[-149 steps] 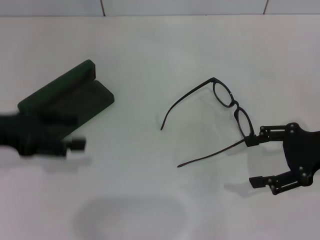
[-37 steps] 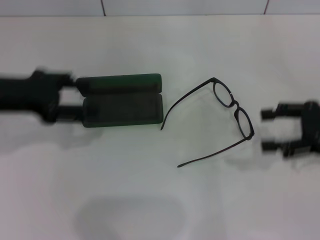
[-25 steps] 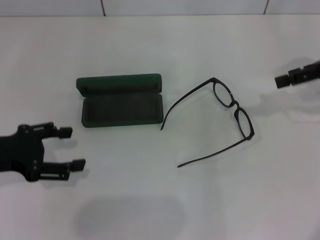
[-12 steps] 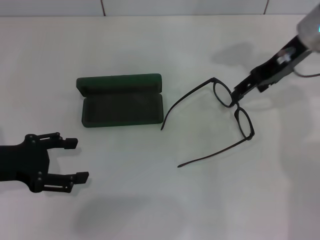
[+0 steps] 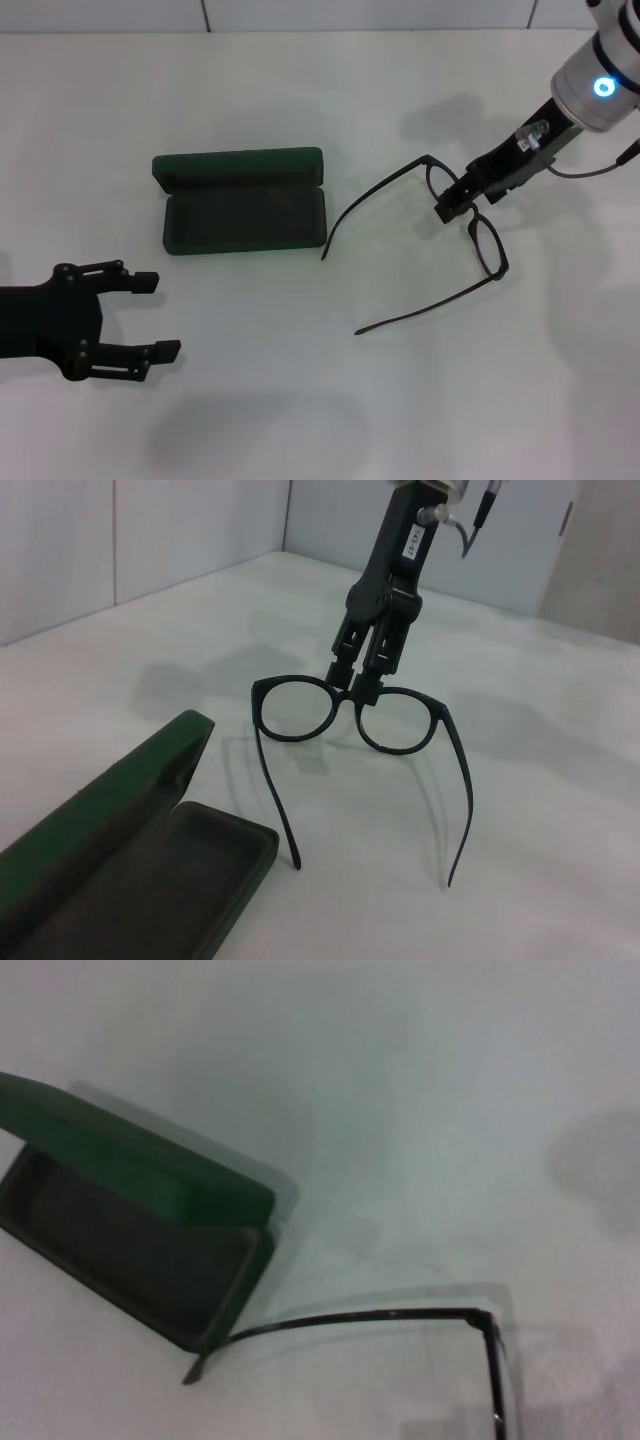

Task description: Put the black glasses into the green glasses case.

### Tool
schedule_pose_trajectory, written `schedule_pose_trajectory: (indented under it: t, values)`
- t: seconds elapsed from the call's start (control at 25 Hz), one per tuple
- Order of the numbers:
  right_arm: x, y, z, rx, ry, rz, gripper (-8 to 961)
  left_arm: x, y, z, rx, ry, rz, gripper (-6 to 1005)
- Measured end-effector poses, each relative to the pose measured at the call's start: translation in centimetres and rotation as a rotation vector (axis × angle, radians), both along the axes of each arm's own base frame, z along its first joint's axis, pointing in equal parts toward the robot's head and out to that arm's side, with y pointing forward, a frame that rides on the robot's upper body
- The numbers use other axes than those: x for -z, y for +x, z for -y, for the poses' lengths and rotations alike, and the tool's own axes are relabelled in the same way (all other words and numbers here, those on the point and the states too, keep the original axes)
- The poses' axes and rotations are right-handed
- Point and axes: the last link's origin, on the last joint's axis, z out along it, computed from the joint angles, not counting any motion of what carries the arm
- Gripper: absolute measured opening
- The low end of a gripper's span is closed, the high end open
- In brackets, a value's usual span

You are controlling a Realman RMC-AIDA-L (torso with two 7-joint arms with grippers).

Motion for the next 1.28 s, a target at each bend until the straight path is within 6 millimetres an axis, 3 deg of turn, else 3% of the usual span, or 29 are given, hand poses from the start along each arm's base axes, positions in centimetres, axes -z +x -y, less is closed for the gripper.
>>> schedule_pose_trajectory:
  t: [0.28,0.36,0.8,1.04,1.28]
  values:
    - [0.6,0.6,-0.1,0.006,0.026,0.064,808,0.0,0.0,0.0,0.000,0.001,0.001,890]
    - [0.9,0.7,0.0,-0.002,0.029,0.070,621,0.1,0.0,0.0,0.000,0.001,0.001,890]
    - [1.4,0.7,0.0,-0.025,0.030,0.076,389,0.1,0.0,0.0,0.000,0.000,0.001,890]
    - [1.3,0.8,-0.1,-0.024,0.038,0.076,163,0.1,0.0,0.0,-0.002,0.001,0.005,889]
    - [0.5,1.4,-0.4,-0.023,0.069,0.065,47,0.4,0.1,0.0,-0.013,0.003,0.026,886]
